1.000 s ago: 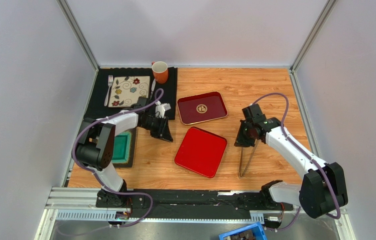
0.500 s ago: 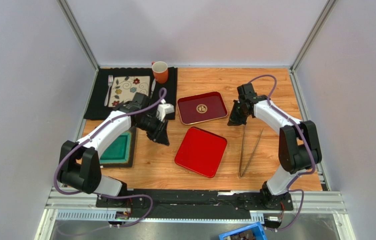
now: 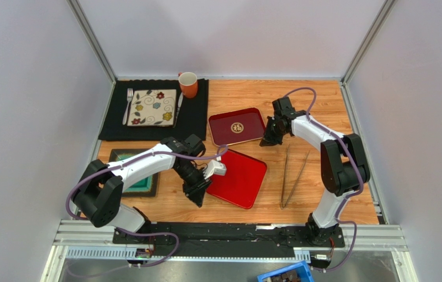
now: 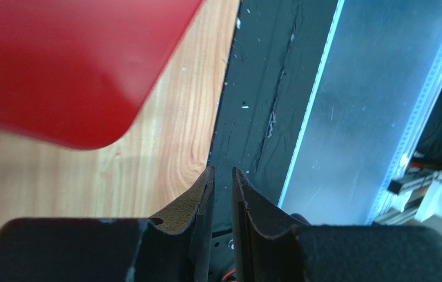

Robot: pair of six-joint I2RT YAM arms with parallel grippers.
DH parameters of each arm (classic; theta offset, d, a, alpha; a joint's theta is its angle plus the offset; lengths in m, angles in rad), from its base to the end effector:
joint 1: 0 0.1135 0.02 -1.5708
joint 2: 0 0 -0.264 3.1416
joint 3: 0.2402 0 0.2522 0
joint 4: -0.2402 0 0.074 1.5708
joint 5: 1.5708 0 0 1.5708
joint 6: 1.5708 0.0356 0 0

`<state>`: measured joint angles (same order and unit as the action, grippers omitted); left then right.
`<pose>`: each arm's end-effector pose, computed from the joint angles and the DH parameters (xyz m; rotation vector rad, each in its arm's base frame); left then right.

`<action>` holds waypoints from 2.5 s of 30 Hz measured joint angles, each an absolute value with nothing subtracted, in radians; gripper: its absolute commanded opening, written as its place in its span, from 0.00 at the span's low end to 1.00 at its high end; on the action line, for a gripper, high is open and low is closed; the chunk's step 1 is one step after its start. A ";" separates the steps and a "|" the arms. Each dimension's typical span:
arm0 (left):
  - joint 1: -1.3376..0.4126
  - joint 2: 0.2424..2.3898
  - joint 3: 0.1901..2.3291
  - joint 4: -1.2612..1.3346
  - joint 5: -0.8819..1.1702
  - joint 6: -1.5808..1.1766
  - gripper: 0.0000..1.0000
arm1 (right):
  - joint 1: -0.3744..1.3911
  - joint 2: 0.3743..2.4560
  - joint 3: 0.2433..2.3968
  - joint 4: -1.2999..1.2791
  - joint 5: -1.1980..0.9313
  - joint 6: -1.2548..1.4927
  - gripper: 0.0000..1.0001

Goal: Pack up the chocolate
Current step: Close the box lid on the packing box.

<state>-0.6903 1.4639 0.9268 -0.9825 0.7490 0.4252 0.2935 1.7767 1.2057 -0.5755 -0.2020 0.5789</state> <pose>0.1682 -0.1703 0.2023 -1.5477 -2.4263 1.1309 0.3400 0.1102 0.1908 0.3374 2.7773 0.5114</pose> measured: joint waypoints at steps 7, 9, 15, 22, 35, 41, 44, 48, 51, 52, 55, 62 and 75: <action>-0.817 1.464 0.838 -0.856 0.667 0.390 0.23 | 0.298 1.812 1.206 -0.563 -0.219 0.579 0.04; -0.828 1.464 0.818 -0.795 0.632 0.363 0.23 | 0.298 1.813 1.206 -0.563 -0.220 0.579 0.04; -0.855 1.460 0.797 -0.616 0.508 0.274 0.23 | 0.301 1.813 1.205 -0.545 -0.238 0.588 0.04; -0.927 1.459 0.782 -0.520 0.410 0.194 0.22 | 0.310 1.814 1.205 -0.523 -0.250 0.600 0.03; -0.937 1.459 0.777 -0.485 0.291 0.133 0.17 | 0.324 1.829 1.126 -0.468 -0.290 0.612 0.02; -0.937 1.459 0.777 -0.482 0.249 0.128 0.16 | 0.327 1.828 1.068 -0.422 -0.338 0.633 0.02; -0.932 1.459 0.780 -0.480 0.230 0.128 0.15 | 0.335 1.814 1.033 -0.381 -0.361 0.648 0.02; -0.897 1.459 0.785 -0.487 0.221 0.128 0.15 | 0.369 1.764 0.960 -0.327 -0.361 0.673 0.01; -0.839 1.457 0.785 -0.498 0.215 0.128 0.14 | 0.390 1.718 0.901 -0.299 -0.344 0.692 0.01; -0.815 1.455 0.785 -0.501 0.207 0.128 0.14 | 0.400 1.698 0.878 -0.291 -0.333 0.699 0.01; -0.751 1.449 0.784 -0.507 0.197 0.129 0.14 | 0.430 1.654 0.831 -0.289 -0.316 0.717 0.01; -0.700 1.444 0.782 -0.504 0.178 0.128 0.14 | 0.459 1.608 0.782 -0.289 -0.301 0.746 0.01; -0.627 1.541 0.891 -0.497 0.157 0.112 0.14 | 0.505 1.509 0.683 -0.278 -0.260 0.807 0.01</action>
